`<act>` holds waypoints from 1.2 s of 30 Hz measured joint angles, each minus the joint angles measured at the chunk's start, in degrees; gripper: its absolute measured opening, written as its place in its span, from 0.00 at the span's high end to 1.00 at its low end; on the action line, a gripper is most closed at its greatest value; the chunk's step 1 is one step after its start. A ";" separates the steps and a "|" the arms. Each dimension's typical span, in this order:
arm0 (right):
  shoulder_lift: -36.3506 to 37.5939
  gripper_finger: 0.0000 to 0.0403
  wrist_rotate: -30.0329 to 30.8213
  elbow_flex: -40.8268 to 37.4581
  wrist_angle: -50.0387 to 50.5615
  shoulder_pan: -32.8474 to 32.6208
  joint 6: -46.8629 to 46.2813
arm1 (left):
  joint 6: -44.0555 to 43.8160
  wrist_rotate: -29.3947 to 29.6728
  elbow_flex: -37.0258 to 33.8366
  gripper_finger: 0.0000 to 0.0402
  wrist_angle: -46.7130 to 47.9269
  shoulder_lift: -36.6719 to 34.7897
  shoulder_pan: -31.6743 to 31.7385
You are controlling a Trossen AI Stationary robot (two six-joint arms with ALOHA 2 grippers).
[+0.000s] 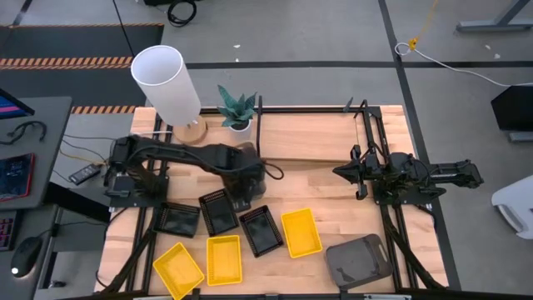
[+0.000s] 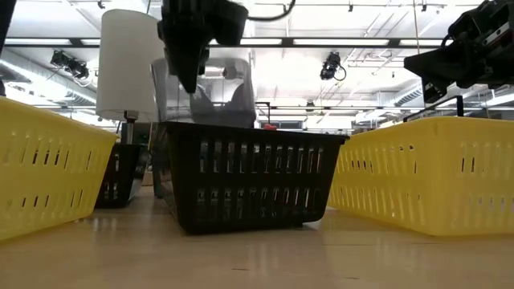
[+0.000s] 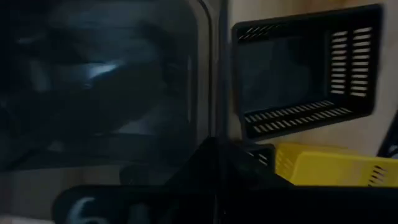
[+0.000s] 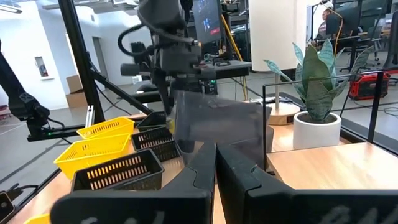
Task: Stack baskets on shelf by color
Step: Stack the left transparent black bin into the top middle transparent black bin
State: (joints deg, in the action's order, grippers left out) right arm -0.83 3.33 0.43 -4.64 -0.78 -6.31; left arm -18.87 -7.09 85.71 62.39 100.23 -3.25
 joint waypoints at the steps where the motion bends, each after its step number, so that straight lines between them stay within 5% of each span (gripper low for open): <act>1: 0.01 0.95 0.00 0.00 0.00 0.02 0.01 | -0.24 0.51 0.00 0.96 0.02 0.48 -0.21; 13: 0.01 0.95 0.00 0.00 -0.02 0.02 0.02 | -3.32 7.60 0.02 0.59 2.15 0.70 -0.72; 17: 0.01 0.95 0.00 0.00 0.02 0.00 0.02 | -4.48 12.10 0.02 0.54 4.85 0.70 -1.22; 22: -0.01 0.95 0.00 0.00 0.00 0.02 0.02 | -5.12 13.59 0.02 0.64 4.75 0.70 -2.55; 30: 0.01 0.95 -0.02 0.00 0.00 0.00 0.00 | -8.82 14.36 0.02 0.95 4.00 0.72 -4.17; 36: 0.01 0.95 0.00 0.00 0.00 0.02 0.00 | -9.28 14.75 0.02 0.95 4.30 0.72 -4.95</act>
State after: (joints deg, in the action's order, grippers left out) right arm -0.83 3.33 0.43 -4.64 -0.75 -6.31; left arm -28.16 7.65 85.73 66.69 100.95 -8.19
